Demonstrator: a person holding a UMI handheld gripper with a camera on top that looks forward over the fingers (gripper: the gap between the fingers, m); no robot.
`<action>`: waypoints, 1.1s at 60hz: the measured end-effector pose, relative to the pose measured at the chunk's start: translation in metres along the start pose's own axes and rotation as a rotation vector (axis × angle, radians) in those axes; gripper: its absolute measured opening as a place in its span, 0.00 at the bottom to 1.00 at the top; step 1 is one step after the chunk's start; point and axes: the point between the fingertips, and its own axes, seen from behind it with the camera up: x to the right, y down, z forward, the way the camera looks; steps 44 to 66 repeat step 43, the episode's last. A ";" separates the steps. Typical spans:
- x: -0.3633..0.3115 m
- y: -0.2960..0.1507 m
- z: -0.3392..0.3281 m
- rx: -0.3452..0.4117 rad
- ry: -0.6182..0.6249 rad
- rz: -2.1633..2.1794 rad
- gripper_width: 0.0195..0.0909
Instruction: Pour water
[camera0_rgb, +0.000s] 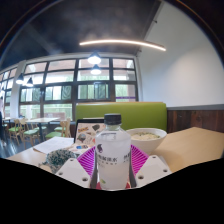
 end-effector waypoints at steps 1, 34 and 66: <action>0.020 0.012 0.015 0.001 -0.004 -0.009 0.35; -0.019 0.012 -0.009 -0.002 0.015 0.005 0.90; -0.021 0.011 -0.008 -0.005 0.016 0.003 0.90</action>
